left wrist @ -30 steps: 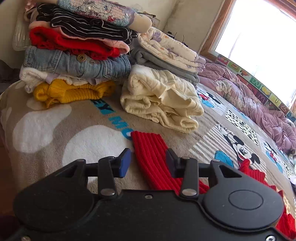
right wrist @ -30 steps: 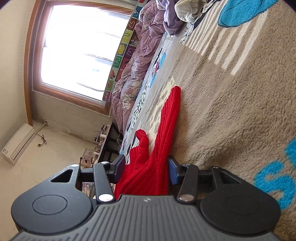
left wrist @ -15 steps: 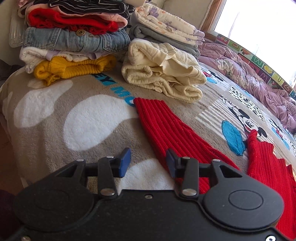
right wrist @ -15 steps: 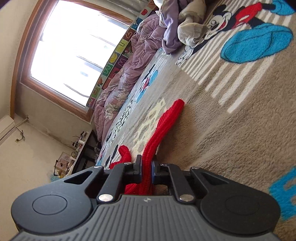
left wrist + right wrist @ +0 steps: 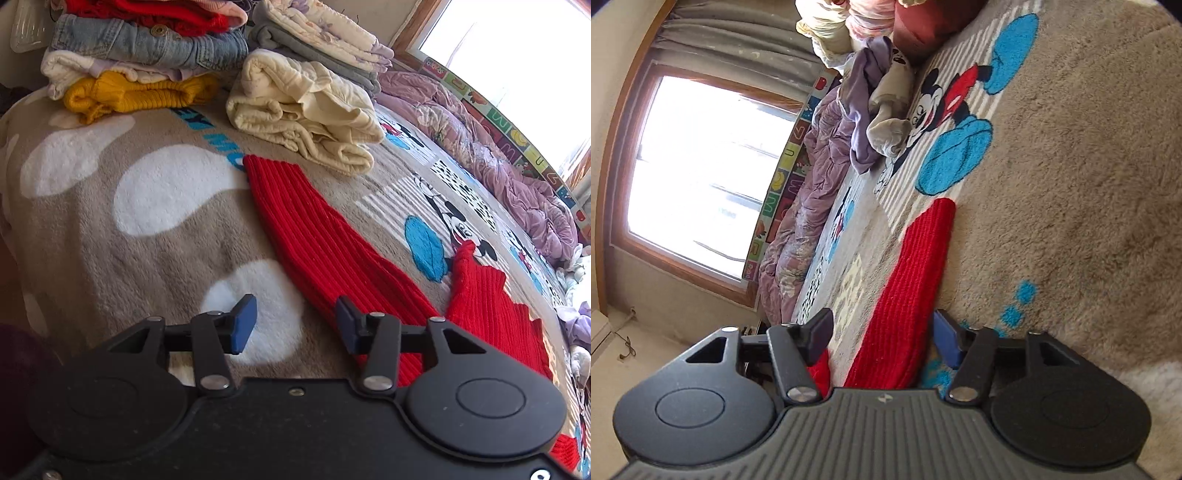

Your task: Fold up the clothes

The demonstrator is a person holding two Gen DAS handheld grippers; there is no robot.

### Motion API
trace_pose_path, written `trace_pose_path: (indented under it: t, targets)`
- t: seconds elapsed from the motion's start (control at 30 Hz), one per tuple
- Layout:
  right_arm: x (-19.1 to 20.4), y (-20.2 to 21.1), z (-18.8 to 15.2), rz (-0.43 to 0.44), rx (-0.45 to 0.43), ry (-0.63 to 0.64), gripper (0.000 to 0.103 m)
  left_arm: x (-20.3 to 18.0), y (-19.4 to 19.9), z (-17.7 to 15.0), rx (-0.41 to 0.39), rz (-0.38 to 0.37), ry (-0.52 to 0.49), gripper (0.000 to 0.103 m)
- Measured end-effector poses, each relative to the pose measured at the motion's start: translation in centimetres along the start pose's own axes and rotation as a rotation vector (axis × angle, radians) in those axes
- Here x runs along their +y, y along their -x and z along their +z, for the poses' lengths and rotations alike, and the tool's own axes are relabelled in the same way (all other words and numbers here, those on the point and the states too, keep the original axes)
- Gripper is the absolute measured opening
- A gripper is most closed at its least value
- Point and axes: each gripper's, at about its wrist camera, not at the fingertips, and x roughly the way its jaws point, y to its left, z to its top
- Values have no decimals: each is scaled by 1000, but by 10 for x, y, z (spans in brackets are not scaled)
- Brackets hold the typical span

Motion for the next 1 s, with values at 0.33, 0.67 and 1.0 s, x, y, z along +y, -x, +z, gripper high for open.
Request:
trace_pose_path:
  t: [0.33, 0.67, 1.0]
  targets:
    - [-7, 0, 2, -127, -88, 10, 9, -25, 25, -40, 174, -212, -20, 48]
    - [12, 33, -28, -52, 97, -29, 69, -48, 15, -67, 338, -365, 43, 50]
    - [61, 3, -132, -15, 429, 134, 21, -75, 12, -99, 355, -393, -52, 20]
